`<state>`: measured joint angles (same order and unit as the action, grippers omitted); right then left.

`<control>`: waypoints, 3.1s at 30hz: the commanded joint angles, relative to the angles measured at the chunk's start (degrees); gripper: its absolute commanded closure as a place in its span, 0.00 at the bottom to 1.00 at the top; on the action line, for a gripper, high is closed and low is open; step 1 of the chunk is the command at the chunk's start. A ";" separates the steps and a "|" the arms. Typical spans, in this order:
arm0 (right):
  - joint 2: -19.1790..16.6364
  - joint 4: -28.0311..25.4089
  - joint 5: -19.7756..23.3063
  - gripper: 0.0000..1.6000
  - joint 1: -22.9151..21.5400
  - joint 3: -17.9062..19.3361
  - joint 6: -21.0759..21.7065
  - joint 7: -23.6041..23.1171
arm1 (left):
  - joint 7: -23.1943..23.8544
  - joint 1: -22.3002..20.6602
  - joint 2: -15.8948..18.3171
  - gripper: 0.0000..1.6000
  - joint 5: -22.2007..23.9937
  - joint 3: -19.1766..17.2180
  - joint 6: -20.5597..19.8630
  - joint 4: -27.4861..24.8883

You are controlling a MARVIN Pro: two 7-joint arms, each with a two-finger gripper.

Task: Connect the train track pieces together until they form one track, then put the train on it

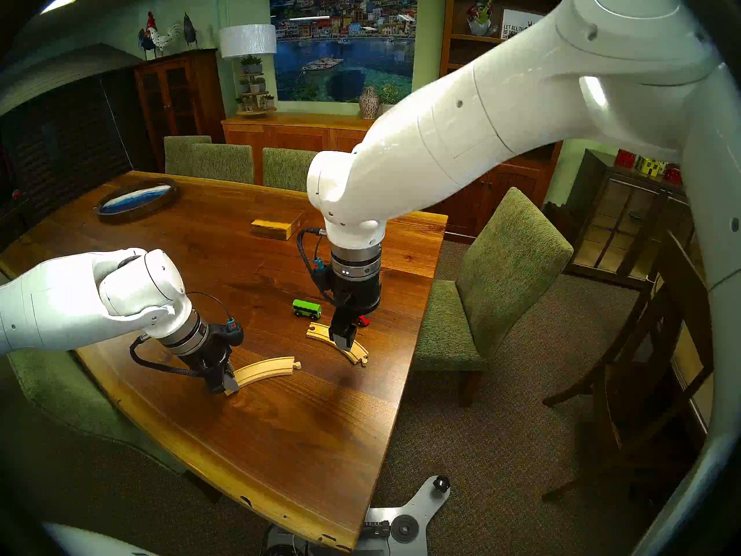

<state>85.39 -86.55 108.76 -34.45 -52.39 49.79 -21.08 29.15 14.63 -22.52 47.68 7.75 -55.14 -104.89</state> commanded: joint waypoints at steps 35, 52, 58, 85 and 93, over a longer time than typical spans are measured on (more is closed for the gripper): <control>-0.38 0.49 0.04 0.00 -1.17 0.56 -0.01 0.00 | 12.72 -10.72 -2.56 1.00 -9.99 0.92 6.28 10.50; -0.40 0.48 0.04 0.00 -1.18 0.58 0.00 0.02 | 20.00 -10.87 -5.62 1.00 -14.04 2.18 9.02 14.70; -0.40 0.48 0.04 0.00 -1.18 0.58 0.01 0.02 | 20.67 -10.78 -5.82 1.00 -14.53 2.03 9.08 15.03; 4.61 8.89 9.41 0.00 3.27 0.11 4.21 3.10 | 21.70 -10.37 -6.02 1.00 -15.46 1.42 8.96 15.36; 3.34 4.75 12.30 0.00 3.62 -0.47 -0.17 9.15 | 21.75 -10.32 -6.02 1.00 -15.50 1.35 8.95 15.38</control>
<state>90.11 -80.32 119.16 -30.06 -52.53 52.07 -15.83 51.11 6.14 -28.74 32.01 10.66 -46.17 -89.38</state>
